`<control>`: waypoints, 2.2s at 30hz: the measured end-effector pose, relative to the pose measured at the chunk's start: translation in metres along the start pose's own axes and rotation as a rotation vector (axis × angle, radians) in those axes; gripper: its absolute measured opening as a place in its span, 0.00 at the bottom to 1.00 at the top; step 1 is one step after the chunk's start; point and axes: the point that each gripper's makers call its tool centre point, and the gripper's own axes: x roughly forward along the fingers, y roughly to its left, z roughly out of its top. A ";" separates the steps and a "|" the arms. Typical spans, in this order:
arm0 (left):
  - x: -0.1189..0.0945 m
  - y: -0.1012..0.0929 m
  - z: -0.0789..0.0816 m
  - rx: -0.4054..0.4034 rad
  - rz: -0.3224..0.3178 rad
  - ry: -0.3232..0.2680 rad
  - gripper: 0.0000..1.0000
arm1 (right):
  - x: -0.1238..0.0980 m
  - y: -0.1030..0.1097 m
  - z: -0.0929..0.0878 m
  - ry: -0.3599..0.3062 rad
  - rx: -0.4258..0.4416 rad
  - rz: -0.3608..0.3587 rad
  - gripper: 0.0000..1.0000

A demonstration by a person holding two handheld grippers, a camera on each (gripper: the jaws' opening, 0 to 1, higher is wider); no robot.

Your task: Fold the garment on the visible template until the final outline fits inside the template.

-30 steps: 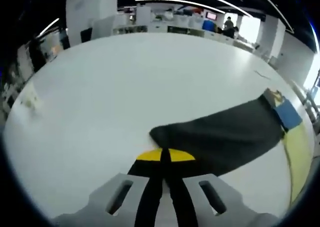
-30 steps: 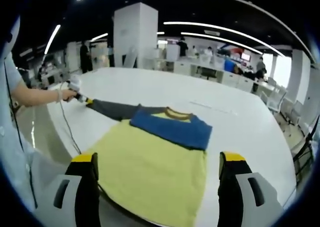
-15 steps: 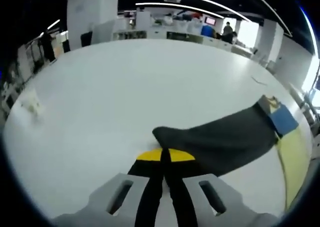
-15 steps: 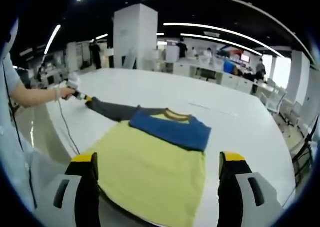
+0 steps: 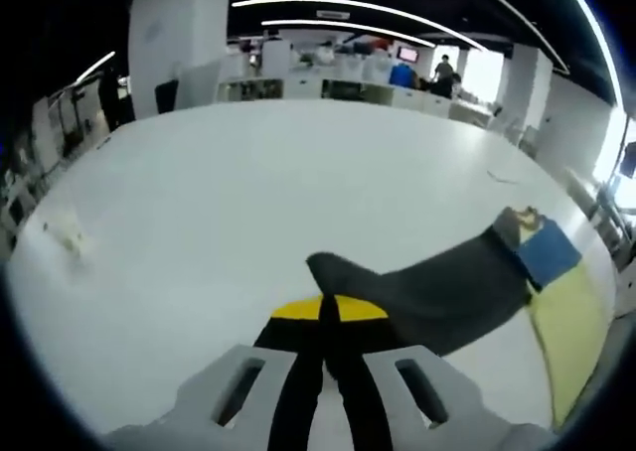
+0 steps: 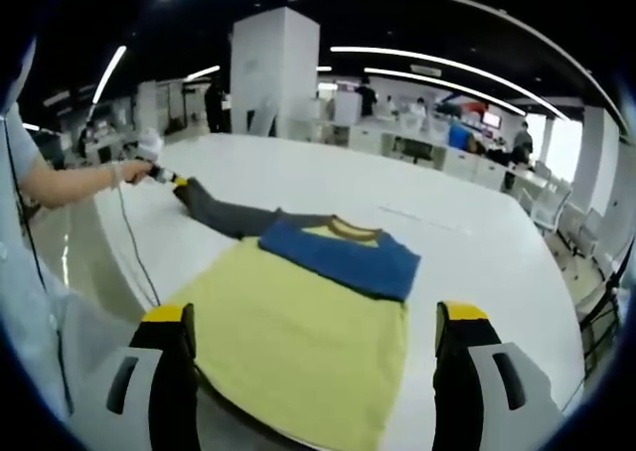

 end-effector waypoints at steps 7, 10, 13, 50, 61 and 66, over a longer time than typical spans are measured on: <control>-0.012 -0.008 0.018 0.002 -0.011 -0.025 0.00 | -0.002 0.002 0.003 -0.014 -0.005 0.024 1.00; -0.016 -0.014 0.021 0.006 -0.017 -0.031 0.00 | -0.004 0.003 0.001 -0.013 -0.010 0.034 1.00; -0.018 -0.020 0.022 0.017 -0.025 -0.028 0.00 | -0.005 0.002 0.001 -0.012 -0.013 0.037 1.00; -0.044 -0.080 0.072 0.055 -0.081 -0.148 0.00 | -0.016 -0.003 -0.006 -0.014 -0.014 0.077 1.00; -0.050 -0.112 0.084 0.083 -0.099 -0.167 0.00 | -0.022 -0.013 -0.009 -0.027 -0.023 0.087 1.00; -0.053 -0.126 0.090 0.097 -0.111 -0.176 0.00 | -0.028 -0.016 -0.012 -0.028 -0.021 0.091 1.00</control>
